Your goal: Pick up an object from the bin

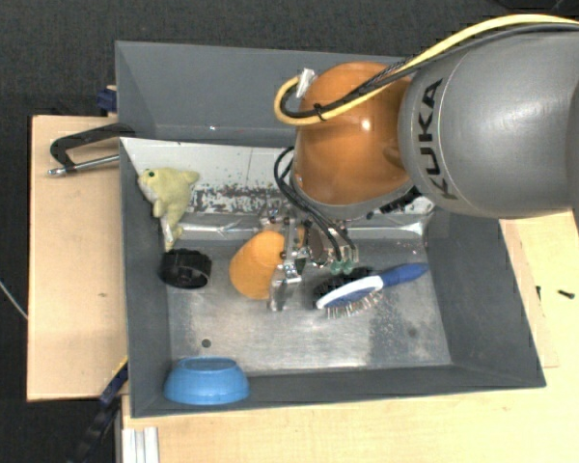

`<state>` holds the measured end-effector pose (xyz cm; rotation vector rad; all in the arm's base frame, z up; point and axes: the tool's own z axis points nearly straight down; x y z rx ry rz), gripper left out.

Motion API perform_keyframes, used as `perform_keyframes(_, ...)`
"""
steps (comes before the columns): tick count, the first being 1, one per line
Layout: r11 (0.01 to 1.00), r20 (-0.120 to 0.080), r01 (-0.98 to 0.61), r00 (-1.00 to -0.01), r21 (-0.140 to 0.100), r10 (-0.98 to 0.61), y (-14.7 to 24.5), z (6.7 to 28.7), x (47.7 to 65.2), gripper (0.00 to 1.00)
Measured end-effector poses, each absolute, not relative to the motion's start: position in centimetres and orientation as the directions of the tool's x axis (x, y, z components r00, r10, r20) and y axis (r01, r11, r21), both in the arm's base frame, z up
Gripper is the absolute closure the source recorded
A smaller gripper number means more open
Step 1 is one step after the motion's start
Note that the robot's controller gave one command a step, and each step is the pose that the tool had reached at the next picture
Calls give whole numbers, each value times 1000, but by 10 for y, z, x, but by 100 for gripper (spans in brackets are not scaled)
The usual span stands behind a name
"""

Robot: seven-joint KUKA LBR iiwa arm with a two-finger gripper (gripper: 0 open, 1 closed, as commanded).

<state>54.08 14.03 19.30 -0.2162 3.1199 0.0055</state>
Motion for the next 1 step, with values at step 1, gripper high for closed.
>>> perform_keyframes(1,880,-12,-474,-880,-2,-474,121,281,515,100)
